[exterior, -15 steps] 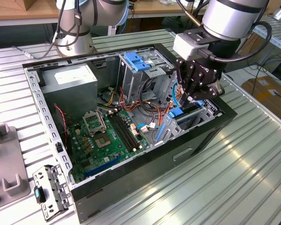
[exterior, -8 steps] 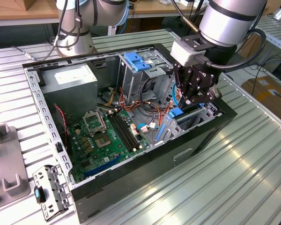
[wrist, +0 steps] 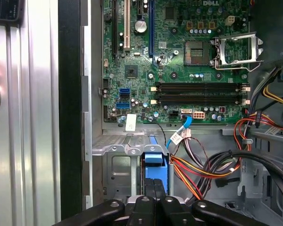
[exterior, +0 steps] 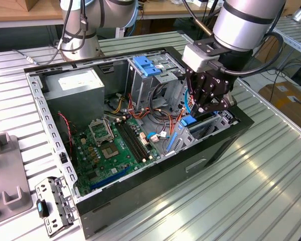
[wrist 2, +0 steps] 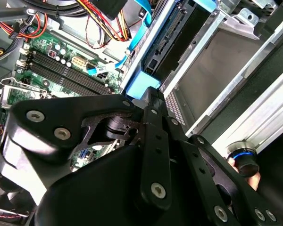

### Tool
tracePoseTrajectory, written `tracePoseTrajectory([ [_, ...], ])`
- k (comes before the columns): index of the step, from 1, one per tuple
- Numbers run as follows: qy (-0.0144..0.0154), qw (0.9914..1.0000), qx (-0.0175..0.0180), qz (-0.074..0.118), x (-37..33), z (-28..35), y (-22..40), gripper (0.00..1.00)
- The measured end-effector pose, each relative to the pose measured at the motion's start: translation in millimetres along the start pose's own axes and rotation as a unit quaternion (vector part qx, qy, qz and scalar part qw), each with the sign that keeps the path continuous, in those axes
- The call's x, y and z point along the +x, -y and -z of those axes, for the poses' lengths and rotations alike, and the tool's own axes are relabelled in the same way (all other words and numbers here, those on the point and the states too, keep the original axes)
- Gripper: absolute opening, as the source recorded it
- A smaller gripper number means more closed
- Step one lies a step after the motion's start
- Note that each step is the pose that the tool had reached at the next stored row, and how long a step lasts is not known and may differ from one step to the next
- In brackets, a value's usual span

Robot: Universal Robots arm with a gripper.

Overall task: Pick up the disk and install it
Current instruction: 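Insert the first disk wire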

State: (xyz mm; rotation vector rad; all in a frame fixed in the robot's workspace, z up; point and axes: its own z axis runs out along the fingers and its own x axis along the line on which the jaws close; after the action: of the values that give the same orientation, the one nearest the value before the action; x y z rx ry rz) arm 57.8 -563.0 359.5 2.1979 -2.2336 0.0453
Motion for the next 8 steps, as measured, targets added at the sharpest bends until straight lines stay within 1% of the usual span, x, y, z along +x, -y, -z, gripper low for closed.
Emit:
tracePoseTrajectory([
  [5, 0.0001, 1.00000, 0.0000, 0.000, 0.0, -0.3, 0.3, 0.11],
  [8, 0.0000, 1.00000, 0.0000, 0.000, -0.1, -0.6, 8.5, 0.11],
])
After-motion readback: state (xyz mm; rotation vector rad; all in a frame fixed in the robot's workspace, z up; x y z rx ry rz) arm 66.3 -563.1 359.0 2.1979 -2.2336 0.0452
